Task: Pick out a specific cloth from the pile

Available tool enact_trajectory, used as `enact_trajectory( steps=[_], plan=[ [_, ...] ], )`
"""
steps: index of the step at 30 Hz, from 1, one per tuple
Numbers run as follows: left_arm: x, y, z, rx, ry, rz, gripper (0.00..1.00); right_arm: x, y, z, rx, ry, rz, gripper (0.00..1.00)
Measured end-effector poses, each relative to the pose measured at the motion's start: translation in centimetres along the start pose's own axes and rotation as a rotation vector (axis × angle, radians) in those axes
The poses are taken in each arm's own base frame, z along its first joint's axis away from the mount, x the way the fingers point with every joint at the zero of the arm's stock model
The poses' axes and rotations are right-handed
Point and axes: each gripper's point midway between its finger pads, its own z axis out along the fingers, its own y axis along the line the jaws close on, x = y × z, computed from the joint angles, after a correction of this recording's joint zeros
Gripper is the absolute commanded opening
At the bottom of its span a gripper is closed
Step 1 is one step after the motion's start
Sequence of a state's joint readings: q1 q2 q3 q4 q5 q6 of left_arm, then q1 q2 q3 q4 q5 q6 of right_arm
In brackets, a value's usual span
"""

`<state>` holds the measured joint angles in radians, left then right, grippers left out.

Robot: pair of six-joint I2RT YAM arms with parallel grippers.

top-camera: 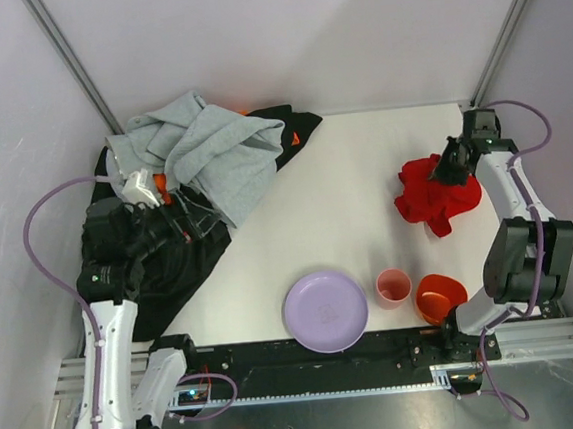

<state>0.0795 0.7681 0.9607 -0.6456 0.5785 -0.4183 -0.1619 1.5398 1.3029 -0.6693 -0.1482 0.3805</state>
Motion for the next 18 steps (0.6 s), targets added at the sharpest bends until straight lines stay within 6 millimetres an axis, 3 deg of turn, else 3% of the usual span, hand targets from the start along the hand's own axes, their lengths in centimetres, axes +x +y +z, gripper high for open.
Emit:
enact_trajectory(
  steps=[9,12,18],
  plan=[
    [3.7,-2.3,2.2,0.067,0.166,0.076,1.0,4.5,-1.9,4.0,0.081,0.147,-0.028,0.13],
    [5.1,-2.6,3.2,0.049,0.234,0.106,1.0,5.3,-2.0,4.5,0.088,0.173,-0.033,0.35],
    [6.7,-3.0,3.8,-0.012,0.29,0.193,1.0,6.2,-1.7,4.6,0.093,0.196,-0.058,0.72]
  ],
)
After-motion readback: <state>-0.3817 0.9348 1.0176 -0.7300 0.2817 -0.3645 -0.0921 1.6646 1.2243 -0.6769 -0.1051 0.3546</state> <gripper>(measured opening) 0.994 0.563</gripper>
